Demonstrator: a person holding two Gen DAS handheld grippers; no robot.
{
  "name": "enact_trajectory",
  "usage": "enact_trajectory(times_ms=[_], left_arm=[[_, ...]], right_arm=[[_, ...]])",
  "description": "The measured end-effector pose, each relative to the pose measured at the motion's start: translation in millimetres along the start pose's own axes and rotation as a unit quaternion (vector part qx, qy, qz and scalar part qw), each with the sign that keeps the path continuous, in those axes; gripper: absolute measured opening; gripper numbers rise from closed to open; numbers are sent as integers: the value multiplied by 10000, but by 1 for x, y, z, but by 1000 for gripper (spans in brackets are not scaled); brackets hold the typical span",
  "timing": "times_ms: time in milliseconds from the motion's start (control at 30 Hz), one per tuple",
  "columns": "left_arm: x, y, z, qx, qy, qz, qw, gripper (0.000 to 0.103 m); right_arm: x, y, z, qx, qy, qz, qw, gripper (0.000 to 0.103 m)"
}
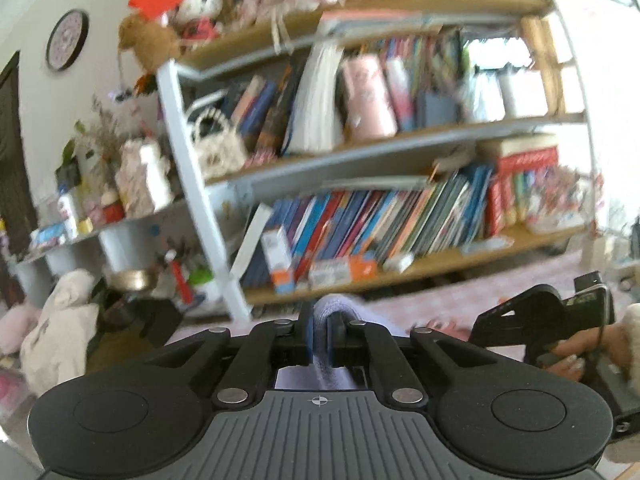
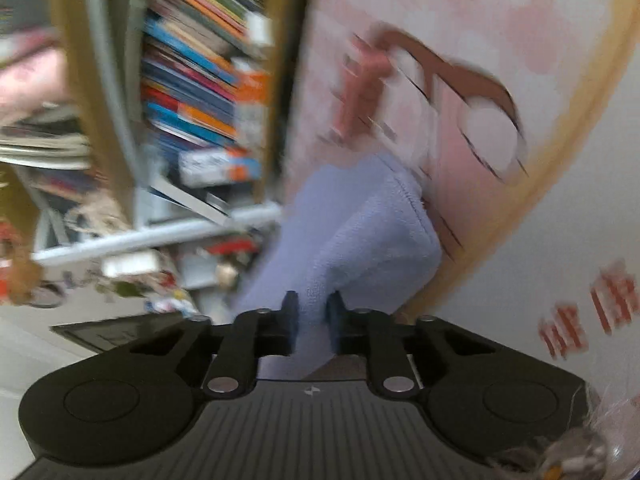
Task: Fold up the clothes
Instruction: 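Lift the sweater with both grippers and spread it flat across the mat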
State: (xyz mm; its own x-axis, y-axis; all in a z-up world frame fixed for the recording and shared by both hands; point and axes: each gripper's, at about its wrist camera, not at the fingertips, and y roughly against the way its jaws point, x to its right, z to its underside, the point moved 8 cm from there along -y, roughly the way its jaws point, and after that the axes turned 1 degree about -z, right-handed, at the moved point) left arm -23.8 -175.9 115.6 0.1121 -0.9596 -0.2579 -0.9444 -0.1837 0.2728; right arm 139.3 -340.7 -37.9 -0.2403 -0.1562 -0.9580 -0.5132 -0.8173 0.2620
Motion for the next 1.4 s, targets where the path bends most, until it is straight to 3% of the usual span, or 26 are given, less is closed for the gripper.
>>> enact_trajectory(times_ms=[167,333,433,467,533,633,667,700,767,867,967,1067,1167,1233,1300,1400], left_arm=[[7,-10,0,0,-84,30,10000,6],[3,-18,19,-390,44,11,9992,6],[6,-17,28,-520,72,67,9986,6],[8,-16,30,-538,65,87,9985,6],[11,-14,31,-545,34,124,9984,6],[11,-10,30,-502,33,155,9986,6],[11,-9,28,-473,53,173,9987,6],[11,-8,26,-412,81,221,9989,6],[13,-4,19,-209,117,361,9991,6],[15,9,-4,338,288,793,9959,6],[18,25,-37,1010,503,1336,9846,6],[20,44,-69,1705,655,1938,9639,6],[19,57,-91,2127,778,2354,9451,6],[16,57,-95,2171,882,2528,9387,6],[10,46,-86,1951,1016,2561,9413,6],[-5,3,-49,1059,1442,2492,9518,6]], right_arm=[[-42,24,-26,438,519,-539,9962,10],[-23,24,-31,303,394,-64,9987,11],[13,22,-22,135,-37,336,9993,27],[21,19,-19,74,-137,423,9990,46],[33,12,-13,-37,-242,561,9981,53],[44,2,-5,-172,-277,722,9969,50],[49,-2,-2,-226,-328,777,9962,38],[53,-4,0,-251,-404,807,9956,18],[49,-2,-2,-149,-458,576,9972,12],[1,20,-26,374,35,-182,9991,11],[-82,52,-51,892,1075,-1082,9843,11],[-181,83,-60,1278,2313,-1890,9458,11],[-257,95,-48,1351,3329,-2263,9054,11],[-288,90,-35,1311,3792,-2317,8862,11],[-297,67,-22,1071,4020,-2158,8834,11],[-265,6,-12,583,3976,-1266,9069,11]])
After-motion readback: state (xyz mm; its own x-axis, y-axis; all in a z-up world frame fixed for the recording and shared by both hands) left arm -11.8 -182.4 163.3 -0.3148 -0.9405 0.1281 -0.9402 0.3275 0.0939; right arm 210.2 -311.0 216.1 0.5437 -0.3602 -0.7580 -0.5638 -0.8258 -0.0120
